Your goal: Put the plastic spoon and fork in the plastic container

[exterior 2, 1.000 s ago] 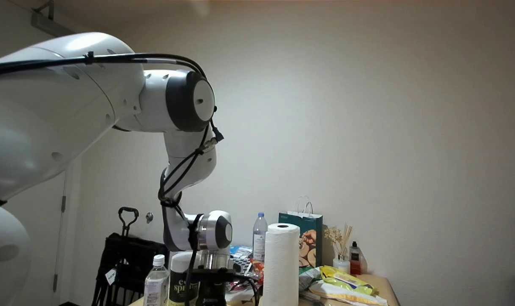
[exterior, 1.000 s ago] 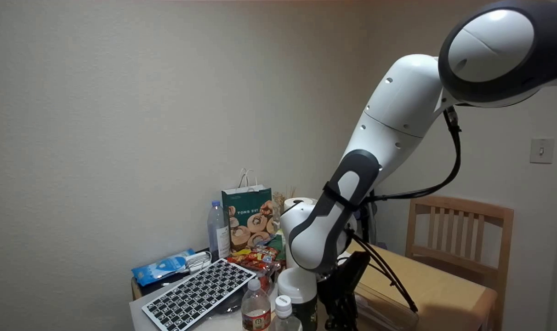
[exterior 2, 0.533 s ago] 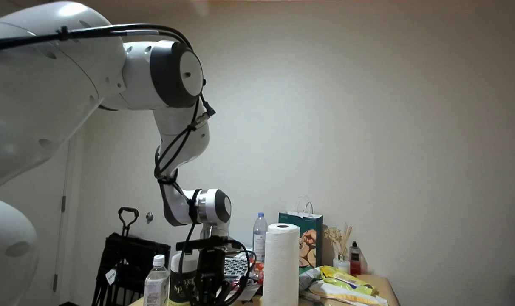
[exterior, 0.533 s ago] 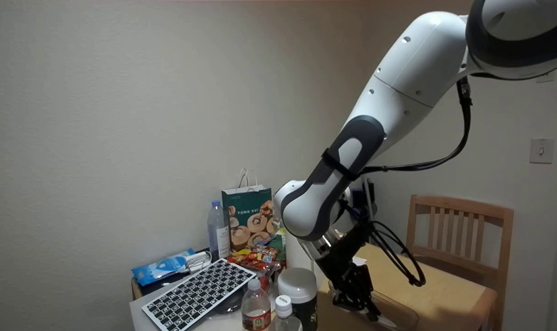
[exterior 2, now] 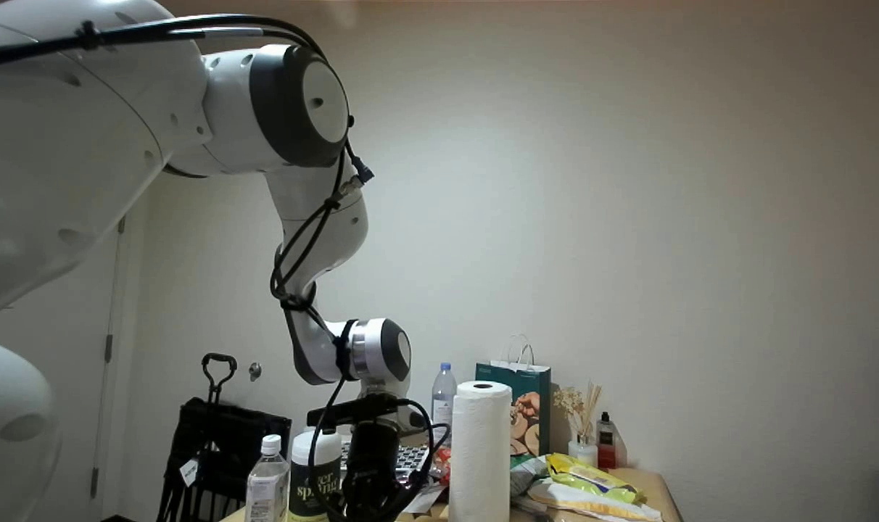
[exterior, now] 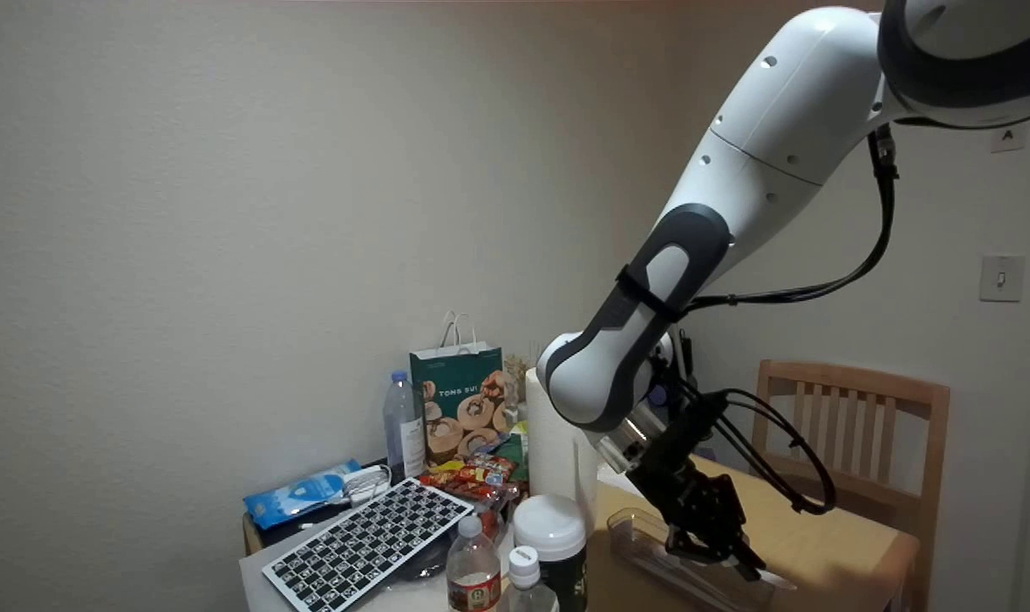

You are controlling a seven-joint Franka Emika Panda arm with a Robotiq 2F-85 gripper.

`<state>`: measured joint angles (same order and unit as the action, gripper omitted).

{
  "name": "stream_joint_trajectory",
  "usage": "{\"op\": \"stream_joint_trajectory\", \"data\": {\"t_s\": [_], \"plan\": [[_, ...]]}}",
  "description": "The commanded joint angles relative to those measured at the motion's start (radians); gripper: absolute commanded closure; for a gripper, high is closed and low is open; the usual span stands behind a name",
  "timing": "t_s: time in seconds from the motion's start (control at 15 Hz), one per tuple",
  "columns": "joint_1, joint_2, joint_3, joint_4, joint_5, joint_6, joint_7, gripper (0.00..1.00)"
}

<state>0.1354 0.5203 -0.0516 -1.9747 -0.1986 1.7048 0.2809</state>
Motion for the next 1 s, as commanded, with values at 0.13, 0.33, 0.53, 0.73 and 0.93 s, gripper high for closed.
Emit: {"op": "stream_joint_trajectory", "data": {"t_s": [0.13, 0.33, 0.53, 0.73, 0.93], "plan": [[-0.017, 0.006, 0.012, 0.006, -0.003, -0.003, 0.003, 0.9], [-0.022, 0.026, 0.011, 0.019, -0.014, 0.023, -0.012, 0.94], [-0.035, 0.075, -0.003, 0.059, -0.029, 0.032, -0.016, 0.94], [-0.041, 0.13, -0.017, 0.113, -0.049, 0.046, -0.016, 0.94], [-0.044, 0.183, -0.028, 0.174, -0.064, 0.049, -0.018, 0.94]]}}
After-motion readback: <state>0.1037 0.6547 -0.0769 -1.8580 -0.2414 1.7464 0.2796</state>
